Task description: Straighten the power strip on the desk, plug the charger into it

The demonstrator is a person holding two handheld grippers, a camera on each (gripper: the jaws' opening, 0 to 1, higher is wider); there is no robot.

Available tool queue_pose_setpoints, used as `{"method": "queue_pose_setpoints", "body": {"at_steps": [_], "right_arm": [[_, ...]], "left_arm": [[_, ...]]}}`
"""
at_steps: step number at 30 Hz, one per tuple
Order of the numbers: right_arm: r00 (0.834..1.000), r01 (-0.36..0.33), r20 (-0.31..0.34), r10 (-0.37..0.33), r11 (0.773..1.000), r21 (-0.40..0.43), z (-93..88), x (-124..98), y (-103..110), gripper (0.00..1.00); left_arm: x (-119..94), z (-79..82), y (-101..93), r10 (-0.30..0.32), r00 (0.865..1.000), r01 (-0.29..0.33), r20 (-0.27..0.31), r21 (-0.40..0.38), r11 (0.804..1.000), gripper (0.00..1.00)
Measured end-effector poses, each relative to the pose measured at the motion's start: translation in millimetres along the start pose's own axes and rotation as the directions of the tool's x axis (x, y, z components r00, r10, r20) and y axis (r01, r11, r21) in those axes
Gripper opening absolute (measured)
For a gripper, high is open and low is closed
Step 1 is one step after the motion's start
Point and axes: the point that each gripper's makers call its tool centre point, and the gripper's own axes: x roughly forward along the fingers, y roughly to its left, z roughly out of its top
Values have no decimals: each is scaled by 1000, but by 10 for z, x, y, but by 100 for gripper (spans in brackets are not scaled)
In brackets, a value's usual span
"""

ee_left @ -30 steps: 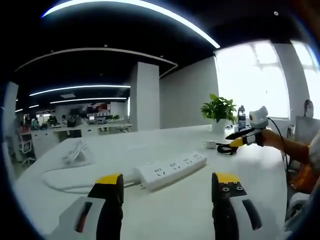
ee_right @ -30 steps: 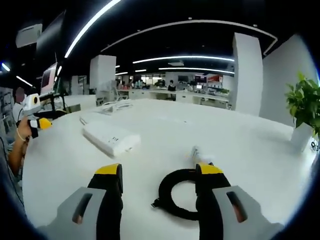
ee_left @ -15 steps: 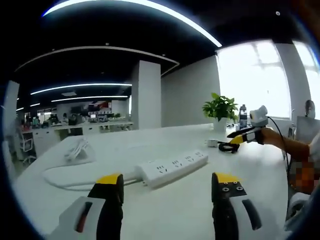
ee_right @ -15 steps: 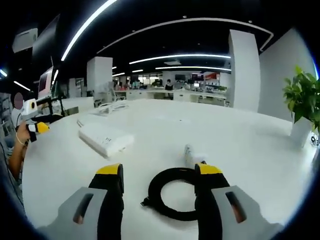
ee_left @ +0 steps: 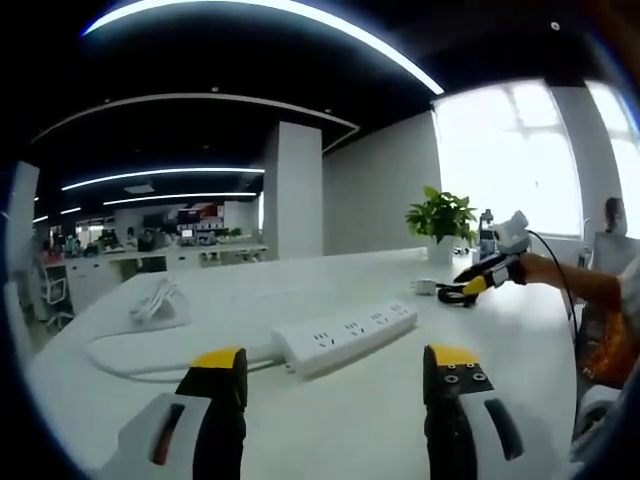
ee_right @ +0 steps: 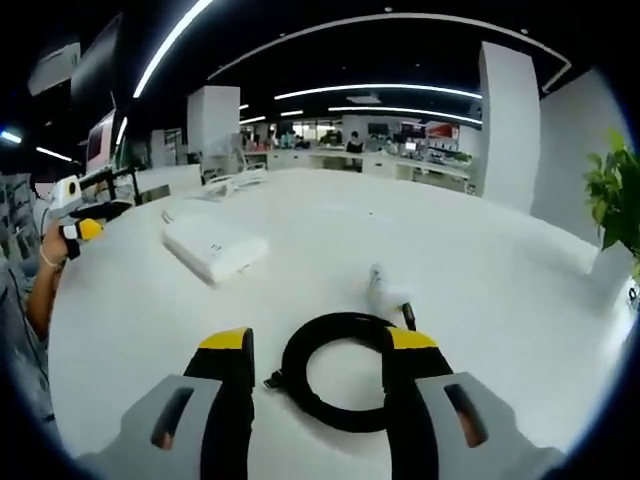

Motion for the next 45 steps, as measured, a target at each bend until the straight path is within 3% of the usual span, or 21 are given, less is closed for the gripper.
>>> {"method": "queue_pose_setpoints", "body": {"at_steps": [11,19,33,45], "right_arm": [[993,-58,-100,55,998,-21,-152,-32,-19,49],[991,-78,-115,75,997,-20,-154,-2,37,48],[973,-133,-199,117,988,-72,-242,-38,1,43],[961,-164,-249,123,975,-151,-245,-53,23,40]], "left_arm": [[19,8,-19,-6,1000,6,7,-9,1000,72],[21,18,-34,-11,1000,11,9,-9,1000,72],[32,1,-61,-19,1000,19,6,-10,1000,72],[23,3,-47,-16,1000,16,8,-14,1000,72]]}}
